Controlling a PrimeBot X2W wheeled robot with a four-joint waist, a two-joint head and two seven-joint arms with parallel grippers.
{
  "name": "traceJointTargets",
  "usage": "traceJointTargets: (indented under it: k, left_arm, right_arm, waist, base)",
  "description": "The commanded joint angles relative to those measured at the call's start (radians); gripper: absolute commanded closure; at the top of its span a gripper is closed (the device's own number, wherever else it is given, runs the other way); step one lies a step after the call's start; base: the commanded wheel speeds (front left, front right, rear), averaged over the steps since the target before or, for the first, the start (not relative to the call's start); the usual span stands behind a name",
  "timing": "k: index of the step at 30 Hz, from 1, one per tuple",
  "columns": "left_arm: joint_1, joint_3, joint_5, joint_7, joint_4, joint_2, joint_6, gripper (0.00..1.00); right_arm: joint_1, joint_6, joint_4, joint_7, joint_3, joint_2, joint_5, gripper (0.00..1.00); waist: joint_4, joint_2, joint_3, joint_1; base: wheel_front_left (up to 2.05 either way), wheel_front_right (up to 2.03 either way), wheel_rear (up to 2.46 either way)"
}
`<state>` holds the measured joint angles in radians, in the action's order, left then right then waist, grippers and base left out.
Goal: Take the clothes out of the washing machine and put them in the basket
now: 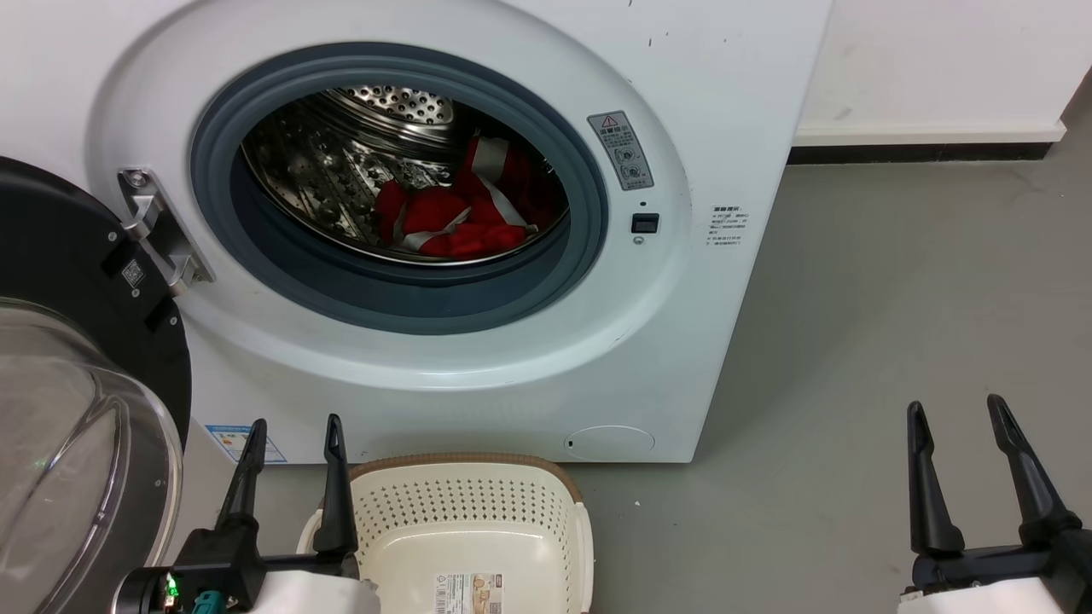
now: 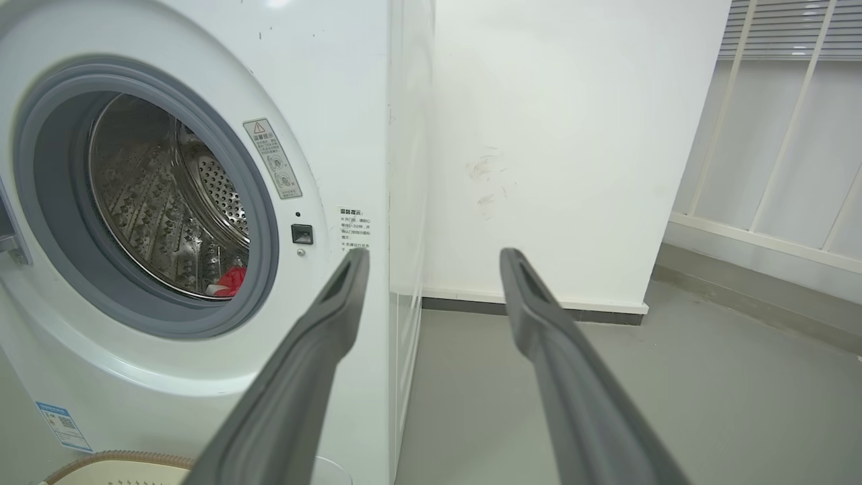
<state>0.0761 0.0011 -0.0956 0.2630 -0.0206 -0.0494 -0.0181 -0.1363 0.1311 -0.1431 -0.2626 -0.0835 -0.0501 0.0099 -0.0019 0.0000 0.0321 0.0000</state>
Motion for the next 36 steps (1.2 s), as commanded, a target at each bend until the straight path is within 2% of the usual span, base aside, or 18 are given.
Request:
traceJointTargets:
  k: [1,14,20,24,28,36]
  left_arm:
    - [0.003,0.002,-0.002,0.003,0.003,-0.002,-0.001,0.00]
    - [0.002,0.003,0.005,0.003,0.012,-0.002,-0.004,0.00]
    - [-0.026,0.007,0.014,0.003,0.024,-0.002,0.008,0.00]
    - [-0.061,0.016,0.016,0.003,0.046,-0.002,0.027,0.00]
    - [-0.138,0.039,0.032,0.003,0.092,-0.006,0.064,0.00]
    - [-0.366,0.086,0.043,0.003,0.224,-0.065,0.108,0.00]
  right_arm:
    - [-0.010,-0.001,0.002,-0.003,0.000,0.000,0.006,0.00]
    - [-0.005,-0.001,0.005,-0.003,0.009,0.000,0.009,0.00]
    - [0.006,-0.001,-0.001,-0.003,0.013,0.000,0.011,0.00]
    - [0.019,-0.001,-0.005,-0.003,0.017,0.000,0.009,0.00]
    - [0.037,-0.001,-0.011,-0.003,0.022,0.000,0.006,0.00]
    - [0.104,-0.001,-0.030,-0.003,0.033,0.000,0.010,0.00]
  waist:
    - [0.000,0.0000,0.000,0.0000]
    - [-0.005,0.0000,0.002,0.0000]
    - [-0.015,0.0000,0.017,0.0000]
    - [-0.022,0.0000,0.034,0.0000]
    - [-0.036,0.0000,0.067,0.0000]
    - [-0.085,0.0000,0.179,0.0000]
  base:
    - [0.00,0.00,0.00]
    - [0.00,0.00,0.00]
    - [0.00,0.00,0.00]
    - [0.00,0.00,0.00]
    - [0.00,0.00,0.00]
    - [0.00,0.00,0.00]
